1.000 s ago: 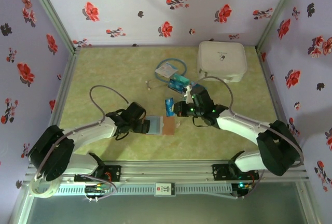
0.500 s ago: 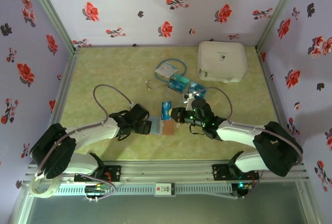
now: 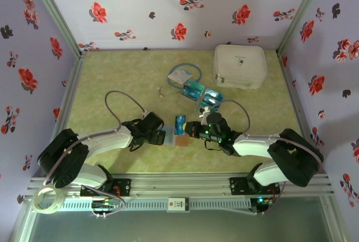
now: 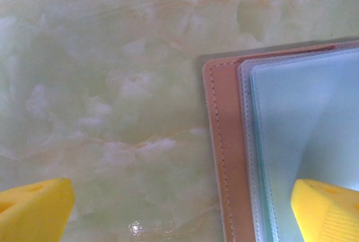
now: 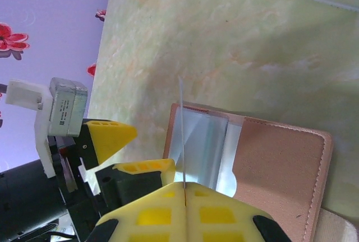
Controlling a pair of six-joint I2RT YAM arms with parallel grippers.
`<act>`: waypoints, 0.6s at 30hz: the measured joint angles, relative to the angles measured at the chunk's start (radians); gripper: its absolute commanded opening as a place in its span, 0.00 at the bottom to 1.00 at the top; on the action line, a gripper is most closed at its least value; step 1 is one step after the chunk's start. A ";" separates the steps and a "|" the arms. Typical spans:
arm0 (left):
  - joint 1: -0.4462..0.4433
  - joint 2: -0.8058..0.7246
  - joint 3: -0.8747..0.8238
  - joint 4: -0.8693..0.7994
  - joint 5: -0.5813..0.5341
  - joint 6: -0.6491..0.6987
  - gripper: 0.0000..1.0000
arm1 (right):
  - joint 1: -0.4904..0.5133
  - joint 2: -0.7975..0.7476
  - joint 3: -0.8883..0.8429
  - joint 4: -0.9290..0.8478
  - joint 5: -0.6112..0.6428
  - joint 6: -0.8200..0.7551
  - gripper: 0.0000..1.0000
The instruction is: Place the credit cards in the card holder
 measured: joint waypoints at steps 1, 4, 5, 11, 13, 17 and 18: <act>0.000 0.000 0.000 0.000 -0.002 -0.002 1.00 | 0.002 0.008 0.000 0.007 0.000 0.003 0.00; 0.000 0.000 0.000 -0.001 -0.010 -0.003 1.00 | 0.006 0.042 0.000 0.039 -0.002 0.007 0.00; 0.000 0.000 0.000 -0.001 -0.013 -0.003 1.00 | 0.008 0.055 0.000 0.053 -0.004 0.011 0.00; 0.000 -0.007 0.000 -0.009 -0.028 -0.007 1.00 | 0.021 0.139 0.000 0.136 -0.009 0.035 0.00; 0.000 -0.012 0.000 -0.014 -0.033 -0.010 1.00 | 0.024 0.161 0.000 0.163 -0.014 0.042 0.00; 0.000 -0.016 -0.001 -0.020 -0.036 -0.012 1.00 | 0.031 0.184 0.000 0.186 -0.020 0.048 0.00; 0.000 -0.018 -0.001 -0.022 -0.036 -0.014 1.00 | 0.031 0.188 0.000 0.188 -0.020 0.048 0.00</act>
